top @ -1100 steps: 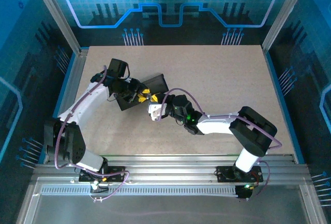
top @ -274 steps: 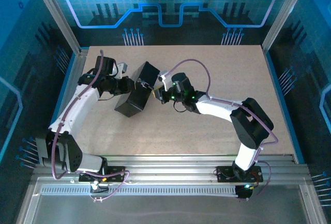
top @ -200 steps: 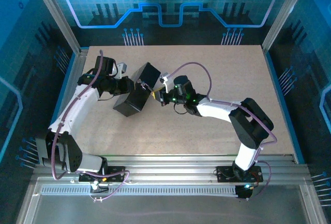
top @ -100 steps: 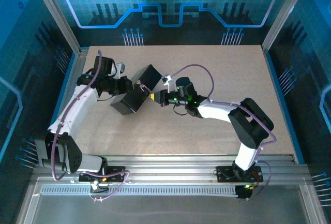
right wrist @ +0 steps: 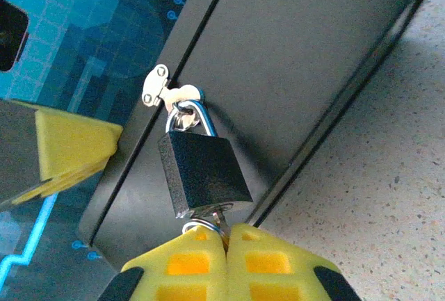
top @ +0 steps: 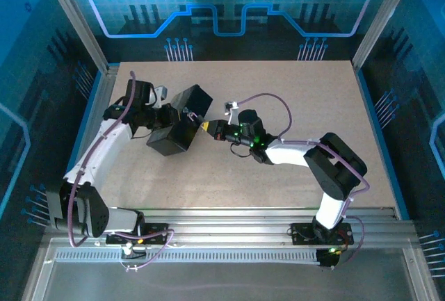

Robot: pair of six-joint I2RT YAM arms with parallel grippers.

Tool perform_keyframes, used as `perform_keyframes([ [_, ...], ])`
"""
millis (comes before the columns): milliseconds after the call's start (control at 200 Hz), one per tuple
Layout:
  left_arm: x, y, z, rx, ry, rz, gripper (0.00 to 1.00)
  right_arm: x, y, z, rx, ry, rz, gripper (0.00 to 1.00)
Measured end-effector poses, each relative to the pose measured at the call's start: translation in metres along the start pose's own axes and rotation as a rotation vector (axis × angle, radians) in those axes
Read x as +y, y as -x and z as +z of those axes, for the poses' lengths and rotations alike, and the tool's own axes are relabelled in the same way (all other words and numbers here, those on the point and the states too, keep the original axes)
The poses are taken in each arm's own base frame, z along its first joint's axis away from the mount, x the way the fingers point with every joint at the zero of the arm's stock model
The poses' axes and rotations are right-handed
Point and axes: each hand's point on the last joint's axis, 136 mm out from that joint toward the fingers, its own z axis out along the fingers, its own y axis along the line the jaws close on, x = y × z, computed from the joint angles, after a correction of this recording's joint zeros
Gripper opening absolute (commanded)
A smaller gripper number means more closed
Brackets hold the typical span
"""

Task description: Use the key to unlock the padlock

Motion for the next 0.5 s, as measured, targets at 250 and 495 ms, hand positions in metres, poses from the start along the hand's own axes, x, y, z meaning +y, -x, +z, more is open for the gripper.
perform_keyframes([
  [250,-0.022,-0.051,0.008,0.179,-0.069,-0.001,0.17,0.017,0.007,-0.001,-0.08,0.026,0.04,0.0],
  [495,-0.018,-0.078,0.013,0.269,-0.071,-0.037,0.2,0.057,0.017,0.0,-0.115,0.134,0.023,0.0],
])
